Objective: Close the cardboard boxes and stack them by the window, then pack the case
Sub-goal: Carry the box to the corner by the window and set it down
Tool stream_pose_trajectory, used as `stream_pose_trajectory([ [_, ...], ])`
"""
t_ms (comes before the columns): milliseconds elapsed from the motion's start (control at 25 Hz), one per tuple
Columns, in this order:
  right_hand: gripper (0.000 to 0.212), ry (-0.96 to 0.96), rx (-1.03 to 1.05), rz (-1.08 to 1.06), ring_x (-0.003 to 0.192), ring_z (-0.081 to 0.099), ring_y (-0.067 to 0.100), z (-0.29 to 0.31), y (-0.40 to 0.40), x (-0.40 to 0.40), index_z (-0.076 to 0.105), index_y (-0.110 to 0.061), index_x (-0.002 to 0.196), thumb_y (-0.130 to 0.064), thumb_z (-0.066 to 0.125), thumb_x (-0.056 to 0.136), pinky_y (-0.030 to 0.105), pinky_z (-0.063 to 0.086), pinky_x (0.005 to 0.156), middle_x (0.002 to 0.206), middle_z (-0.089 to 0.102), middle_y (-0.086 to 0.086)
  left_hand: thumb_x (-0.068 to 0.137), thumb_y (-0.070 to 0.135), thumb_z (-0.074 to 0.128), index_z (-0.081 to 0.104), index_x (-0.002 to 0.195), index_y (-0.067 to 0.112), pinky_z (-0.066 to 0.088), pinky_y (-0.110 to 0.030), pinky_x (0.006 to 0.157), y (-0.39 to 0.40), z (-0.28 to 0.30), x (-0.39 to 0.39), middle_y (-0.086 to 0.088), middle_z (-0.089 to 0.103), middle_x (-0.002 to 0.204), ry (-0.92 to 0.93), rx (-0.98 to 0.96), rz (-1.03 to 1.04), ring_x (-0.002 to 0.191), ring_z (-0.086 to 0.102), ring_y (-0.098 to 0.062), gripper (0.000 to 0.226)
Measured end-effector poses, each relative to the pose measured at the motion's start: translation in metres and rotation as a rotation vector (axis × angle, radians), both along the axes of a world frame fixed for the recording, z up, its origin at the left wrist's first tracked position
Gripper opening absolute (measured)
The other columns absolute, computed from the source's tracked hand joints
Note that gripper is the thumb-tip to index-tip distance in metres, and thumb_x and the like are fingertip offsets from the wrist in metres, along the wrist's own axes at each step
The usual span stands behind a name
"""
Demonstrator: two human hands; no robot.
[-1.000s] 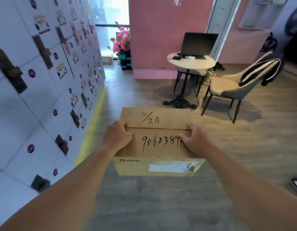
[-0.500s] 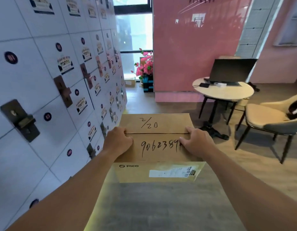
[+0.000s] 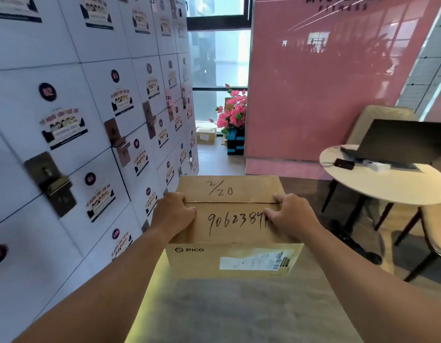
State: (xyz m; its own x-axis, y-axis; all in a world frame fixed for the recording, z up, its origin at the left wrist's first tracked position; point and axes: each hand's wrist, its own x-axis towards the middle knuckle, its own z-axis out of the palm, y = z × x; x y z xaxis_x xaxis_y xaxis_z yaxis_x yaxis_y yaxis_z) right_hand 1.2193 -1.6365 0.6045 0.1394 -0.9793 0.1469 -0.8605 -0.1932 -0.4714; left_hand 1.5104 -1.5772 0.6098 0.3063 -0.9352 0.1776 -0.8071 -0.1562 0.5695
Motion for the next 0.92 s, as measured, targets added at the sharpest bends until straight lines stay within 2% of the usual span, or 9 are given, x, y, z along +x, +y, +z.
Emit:
stream_pose_trajectory([
  [200,0.053,0.013,0.019,0.000,0.081,0.065,0.021,0.009,-0.173,0.049,0.065,-0.016,0.129,-0.046,0.067,0.086,0.034,0.054,0.073,0.096,0.074,0.002,0.086,0.029,0.069,0.069,0.089,0.021,0.035,-0.018,0.054,-0.175,-0.001,0.048,0.007,0.067,0.078,0.014,-0.011,0.002,0.070,0.059,-0.005,0.009],
  [320,0.049,-0.014,0.016,-0.012,0.076,0.060,0.020,0.016,-0.279,0.070,0.066,-0.012,0.122,-0.044,0.068,0.085,0.033,0.051,0.070,0.094,0.073,0.003,0.087,0.030,0.068,0.067,0.091,0.022,0.037,-0.020,0.055,-0.285,0.007,0.070,0.005,0.067,0.082,0.003,-0.009,-0.010,0.072,0.059,-0.007,0.009],
  [480,0.051,-0.040,0.038,-0.002,0.086,0.065,0.025,0.008,-0.408,0.089,0.065,-0.010,0.121,-0.046,0.068,0.085,0.035,0.053,0.075,0.098,0.072,0.005,0.087,0.029,0.065,0.066,0.085,0.022,0.044,-0.023,0.056,-0.417,0.003,0.089,0.005,0.067,0.076,-0.006,0.015,-0.019,0.070,0.063,-0.011,0.007],
  [640,0.051,-0.037,0.028,0.041,0.078,0.060,0.020,-0.009,-0.559,0.104,0.066,-0.011,0.120,-0.048,0.069,0.085,0.031,0.047,0.068,0.099,0.072,0.004,0.085,0.029,0.065,0.066,0.085,0.021,0.041,-0.024,0.055,-0.563,-0.008,0.103,0.004,0.066,0.079,-0.027,0.021,0.003,0.071,0.062,-0.011,0.007],
  [760,0.052,-0.019,0.050,0.064,0.079,0.059,0.018,-0.013,-0.677,0.116,0.064,-0.014,0.123,-0.049,0.068,0.086,0.030,0.046,0.067,0.105,0.071,0.004,0.083,0.027,0.065,0.067,0.081,0.021,0.038,-0.024,0.053,-0.672,-0.008,0.112,0.005,0.066,0.077,-0.018,0.039,0.045,0.070,0.059,-0.009,0.007],
  [920,0.057,0.003,0.059,0.080,0.099,0.066,0.027,-0.005,-0.805,0.134,0.062,-0.016,0.130,-0.051,0.067,0.085,0.032,0.048,0.074,0.115,0.072,0.006,0.082,0.026,0.066,0.069,0.083,0.020,0.050,-0.026,0.061,-0.791,0.003,0.130,0.005,0.069,0.077,0.017,0.059,0.064,0.073,0.063,-0.013,0.007],
])
